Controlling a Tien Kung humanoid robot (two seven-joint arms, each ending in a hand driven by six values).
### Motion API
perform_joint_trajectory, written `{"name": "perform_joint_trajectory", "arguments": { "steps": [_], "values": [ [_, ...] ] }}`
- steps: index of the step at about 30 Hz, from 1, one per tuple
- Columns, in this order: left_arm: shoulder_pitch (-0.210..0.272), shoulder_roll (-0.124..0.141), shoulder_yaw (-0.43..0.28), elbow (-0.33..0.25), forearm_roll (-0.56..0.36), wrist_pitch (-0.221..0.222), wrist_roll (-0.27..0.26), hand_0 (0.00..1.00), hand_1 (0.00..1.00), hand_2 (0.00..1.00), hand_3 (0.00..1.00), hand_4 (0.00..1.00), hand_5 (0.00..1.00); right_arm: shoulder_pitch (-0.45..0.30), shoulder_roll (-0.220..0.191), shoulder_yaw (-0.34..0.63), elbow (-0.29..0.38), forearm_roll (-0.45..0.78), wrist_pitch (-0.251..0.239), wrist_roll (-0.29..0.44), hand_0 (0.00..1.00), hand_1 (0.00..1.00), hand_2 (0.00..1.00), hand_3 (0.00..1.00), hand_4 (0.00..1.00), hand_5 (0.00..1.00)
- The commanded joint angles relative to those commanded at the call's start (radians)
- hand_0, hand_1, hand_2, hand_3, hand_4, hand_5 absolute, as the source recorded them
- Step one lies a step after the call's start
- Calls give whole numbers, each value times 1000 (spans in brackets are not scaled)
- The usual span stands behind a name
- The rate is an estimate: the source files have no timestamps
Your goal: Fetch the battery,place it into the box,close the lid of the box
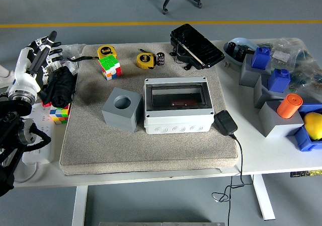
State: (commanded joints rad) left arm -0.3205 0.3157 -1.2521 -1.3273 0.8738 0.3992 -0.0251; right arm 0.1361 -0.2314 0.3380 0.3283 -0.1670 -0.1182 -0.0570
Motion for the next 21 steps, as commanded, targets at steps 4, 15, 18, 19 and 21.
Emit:
{"name": "perform_joint_trajectory", "arguments": {
  "steps": [4, 15, 18, 19, 21],
  "values": [
    [3, -3, -14, 0, 4, -7, 1, 494, 620, 617, 648, 998, 593, 5, -2, 3, 0, -1, 0, 0, 573, 643, 668, 585, 946, 486],
    [9, -4, -54, -3, 1, -20, 20, 487, 610, 609, 642, 998, 581, 2, -2, -1, 0, 3, 3, 0, 574, 643, 668, 585, 945, 487],
    [16, -7, -74, -4, 1, -22, 17, 487, 610, 609, 642, 998, 581, 1, 1, 1, 0, 2, 2, 1, 574, 643, 668, 585, 945, 487],
    [17, -8, -79, -4, 1, -22, 17, 487, 610, 609, 642, 998, 581, 0, 1, 2, 0, 1, 2, 1, 574, 643, 668, 585, 945, 487],
    [19, -8, -87, -3, 0, -23, 19, 478, 604, 607, 640, 998, 579, 1, 2, 4, 1, -1, 1, 1, 573, 643, 668, 584, 945, 486]
  ]
}}
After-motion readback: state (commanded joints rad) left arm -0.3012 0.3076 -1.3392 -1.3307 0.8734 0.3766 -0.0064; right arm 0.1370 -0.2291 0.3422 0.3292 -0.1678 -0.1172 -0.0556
